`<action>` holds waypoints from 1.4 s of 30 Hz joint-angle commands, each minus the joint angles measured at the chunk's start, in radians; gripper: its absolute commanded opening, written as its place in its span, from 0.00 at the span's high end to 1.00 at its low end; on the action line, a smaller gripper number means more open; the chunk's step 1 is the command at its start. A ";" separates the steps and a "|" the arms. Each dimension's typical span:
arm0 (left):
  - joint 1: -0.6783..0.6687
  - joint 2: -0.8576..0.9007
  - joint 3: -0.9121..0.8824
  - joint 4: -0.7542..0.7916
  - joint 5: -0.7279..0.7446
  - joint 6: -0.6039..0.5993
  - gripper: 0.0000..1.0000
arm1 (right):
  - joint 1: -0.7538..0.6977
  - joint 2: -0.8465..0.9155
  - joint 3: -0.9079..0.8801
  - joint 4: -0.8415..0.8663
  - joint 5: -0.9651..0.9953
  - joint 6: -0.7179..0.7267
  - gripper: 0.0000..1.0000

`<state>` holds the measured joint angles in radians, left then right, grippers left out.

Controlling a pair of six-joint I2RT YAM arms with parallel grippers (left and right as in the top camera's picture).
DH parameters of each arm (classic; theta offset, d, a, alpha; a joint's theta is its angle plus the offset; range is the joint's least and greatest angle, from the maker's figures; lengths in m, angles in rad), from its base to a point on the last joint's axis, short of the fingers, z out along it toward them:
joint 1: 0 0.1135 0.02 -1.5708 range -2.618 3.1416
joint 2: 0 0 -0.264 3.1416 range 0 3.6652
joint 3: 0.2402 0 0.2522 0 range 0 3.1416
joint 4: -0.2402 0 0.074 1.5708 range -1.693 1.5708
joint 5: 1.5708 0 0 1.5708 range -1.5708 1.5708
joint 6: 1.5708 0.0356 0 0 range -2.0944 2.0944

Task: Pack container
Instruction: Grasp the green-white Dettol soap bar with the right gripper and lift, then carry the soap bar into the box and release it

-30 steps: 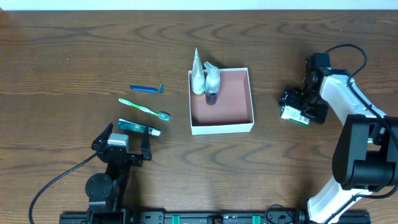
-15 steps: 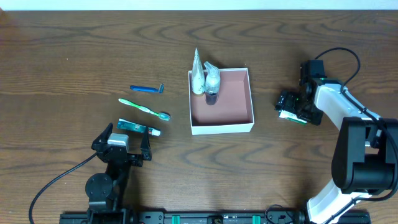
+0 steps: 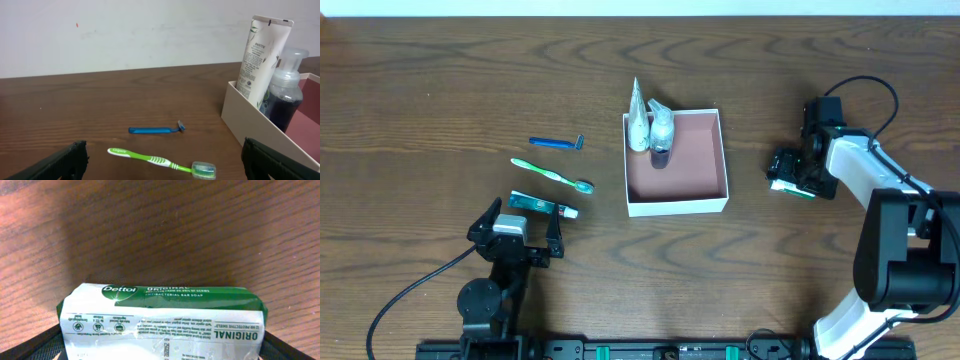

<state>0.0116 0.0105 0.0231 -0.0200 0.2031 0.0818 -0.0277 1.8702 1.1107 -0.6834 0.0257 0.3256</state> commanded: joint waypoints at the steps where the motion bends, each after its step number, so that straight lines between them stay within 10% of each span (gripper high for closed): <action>1: 0.005 -0.005 -0.019 -0.032 0.014 -0.001 0.02 | 0.003 0.034 0.055 -0.042 -0.032 -0.048 0.16; 21: 0.005 -0.005 -0.019 -0.032 0.014 -0.001 0.02 | 0.148 0.031 0.571 -0.350 -0.270 -0.275 0.12; 42: 0.005 -0.005 -0.019 -0.032 0.014 -0.001 0.02 | 0.428 0.034 0.590 -0.251 -0.157 -0.010 0.10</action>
<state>0.0116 0.0105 0.0231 -0.0200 0.2035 0.0818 0.3820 1.9083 1.7081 -0.9360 -0.1848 0.2523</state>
